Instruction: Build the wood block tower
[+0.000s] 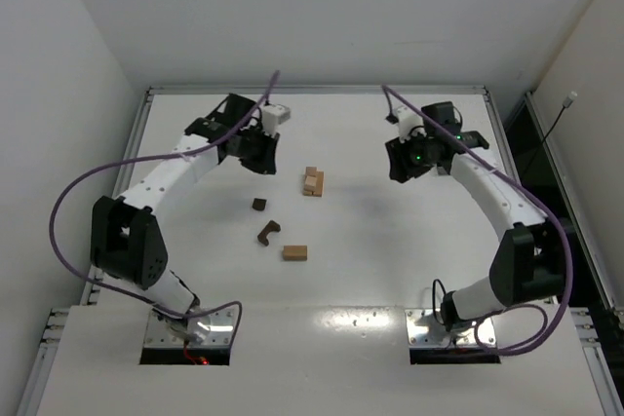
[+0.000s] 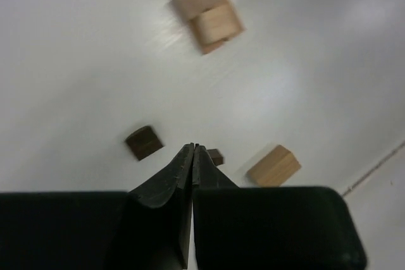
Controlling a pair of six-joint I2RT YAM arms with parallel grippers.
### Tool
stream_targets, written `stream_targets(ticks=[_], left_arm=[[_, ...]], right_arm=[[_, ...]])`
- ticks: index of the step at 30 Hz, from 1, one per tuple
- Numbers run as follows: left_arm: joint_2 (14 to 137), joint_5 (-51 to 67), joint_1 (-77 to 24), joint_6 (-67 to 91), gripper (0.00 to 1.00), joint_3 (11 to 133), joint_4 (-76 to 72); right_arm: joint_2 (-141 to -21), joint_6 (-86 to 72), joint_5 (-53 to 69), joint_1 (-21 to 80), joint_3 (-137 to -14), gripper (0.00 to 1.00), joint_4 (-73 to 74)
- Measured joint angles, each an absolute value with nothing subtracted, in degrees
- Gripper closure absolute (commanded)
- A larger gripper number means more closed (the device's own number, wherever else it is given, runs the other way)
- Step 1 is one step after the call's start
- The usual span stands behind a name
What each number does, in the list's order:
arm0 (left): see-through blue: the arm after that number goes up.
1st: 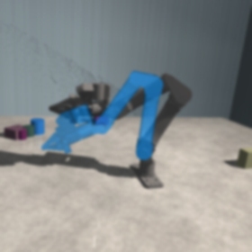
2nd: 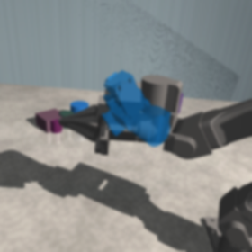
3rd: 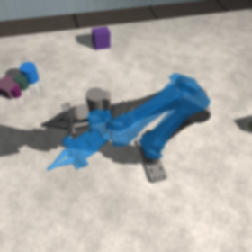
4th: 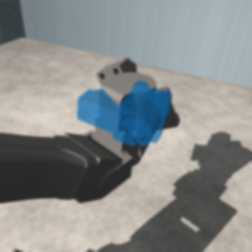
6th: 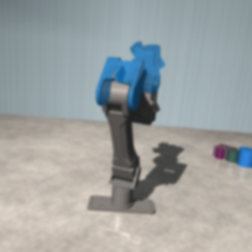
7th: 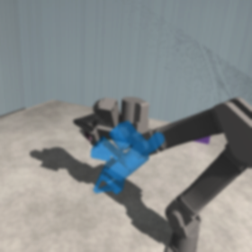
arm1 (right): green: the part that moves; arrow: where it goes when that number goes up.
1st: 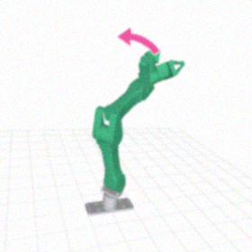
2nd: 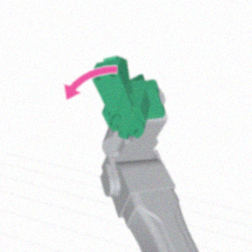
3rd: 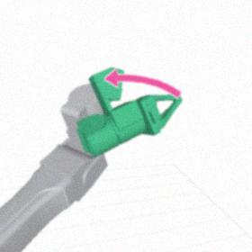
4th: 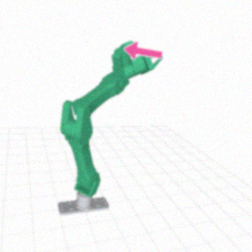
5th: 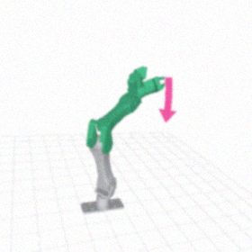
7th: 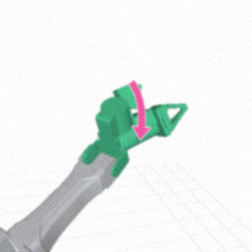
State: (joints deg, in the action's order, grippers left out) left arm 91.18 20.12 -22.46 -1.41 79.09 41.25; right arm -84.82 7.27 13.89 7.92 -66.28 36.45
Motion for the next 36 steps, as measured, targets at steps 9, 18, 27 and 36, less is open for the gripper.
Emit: stream_targets(ticks=[9, 18, 27, 36], left_arm=[[91.9, 17.1, 0.2, 4.9, 0.08, 73.0, 40.8], [91.9, 15.4, 7.6, 7.2, 0.0, 72.5, 39.9], [91.9, 15.1, 7.6, 7.2, 0.0, 70.0, 39.7], [92.7, 15.1, 7.6, 7.2, 0.0, 70.0, 39.6]], right_arm=[[-85.3, 20.5, 15.6, 28.2, -69.0, 0.45, 37.1], [-94.5, 31.8, 16.1, 46.6, -69.4, 0.41, 36.2], [-106.5, 29.7, 14.9, 51.1, -71.6, 0.37, 34.6], [-111.8, 21.3, 15.7, 54.2, -77.4, 0.35, 32.6]])
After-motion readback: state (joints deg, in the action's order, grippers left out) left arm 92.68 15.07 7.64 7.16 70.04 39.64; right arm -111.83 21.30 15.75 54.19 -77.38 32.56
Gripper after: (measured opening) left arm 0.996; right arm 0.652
